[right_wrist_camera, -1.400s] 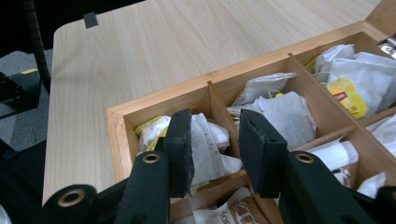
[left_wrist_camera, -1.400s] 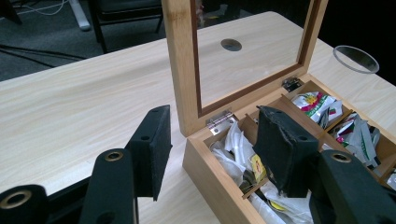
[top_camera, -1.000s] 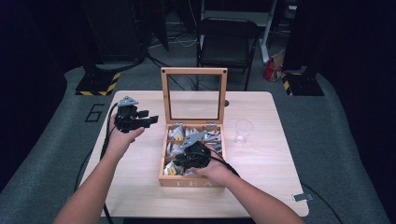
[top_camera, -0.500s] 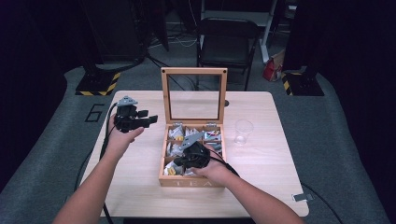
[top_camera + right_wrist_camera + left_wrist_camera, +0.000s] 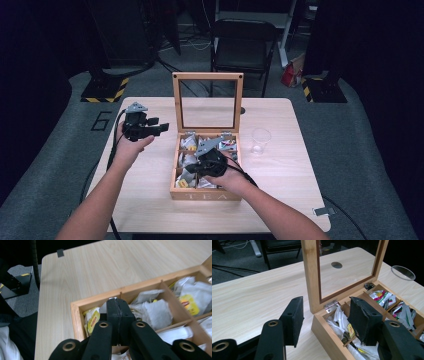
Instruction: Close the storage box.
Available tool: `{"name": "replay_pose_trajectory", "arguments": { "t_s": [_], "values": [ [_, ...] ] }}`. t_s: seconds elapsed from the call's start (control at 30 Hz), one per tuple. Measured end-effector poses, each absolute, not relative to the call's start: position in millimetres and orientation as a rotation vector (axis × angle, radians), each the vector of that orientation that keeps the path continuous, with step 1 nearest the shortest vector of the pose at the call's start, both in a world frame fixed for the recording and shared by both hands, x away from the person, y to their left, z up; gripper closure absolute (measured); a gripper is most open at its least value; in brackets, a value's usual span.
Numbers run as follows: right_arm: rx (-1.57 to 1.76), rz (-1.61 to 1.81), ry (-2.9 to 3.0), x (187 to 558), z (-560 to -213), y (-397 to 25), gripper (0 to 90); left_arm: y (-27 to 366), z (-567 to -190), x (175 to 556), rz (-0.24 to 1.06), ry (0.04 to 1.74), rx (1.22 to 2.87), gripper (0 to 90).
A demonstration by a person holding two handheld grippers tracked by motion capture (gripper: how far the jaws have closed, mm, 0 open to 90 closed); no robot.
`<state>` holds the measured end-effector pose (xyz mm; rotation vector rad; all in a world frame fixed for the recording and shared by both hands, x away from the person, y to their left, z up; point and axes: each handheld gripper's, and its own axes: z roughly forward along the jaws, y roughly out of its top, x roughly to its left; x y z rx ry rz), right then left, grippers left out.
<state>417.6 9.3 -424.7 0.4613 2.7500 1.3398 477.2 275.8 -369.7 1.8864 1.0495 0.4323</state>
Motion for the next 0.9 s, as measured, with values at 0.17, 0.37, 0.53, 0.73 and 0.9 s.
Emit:
{"name": "replay_pose_trajectory", "arguments": {
  "t_s": [0.17, 0.37, 0.53, 0.73, 0.9],
  "values": [
    [0.444, 1.358, 2.721, 419.5, -409.0, 6.3, 90.0, 276.4, -368.4, 477.1, 0.435, 1.051, 1.884, 45.4],
    [0.454, 1.373, 2.703, 418.7, -397.1, 2.1, 90.0, 277.6, -367.9, 477.6, 0.432, 1.056, 1.885, 45.4],
    [0.464, 1.395, 2.690, 420.1, -390.0, 0.1, 90.0, 277.5, -367.4, 478.0, 0.437, 1.049, 1.887, 45.4],
    [0.451, 1.405, 2.670, 420.9, -376.4, -1.2, 90.0, 276.7, -365.9, 477.7, 0.438, 1.047, 1.885, 45.2],
    [0.450, 1.411, 2.654, 422.2, -367.2, -2.4, 90.0, 276.5, -365.8, 477.8, 0.436, 1.043, 1.885, 45.1]
  ]
}}
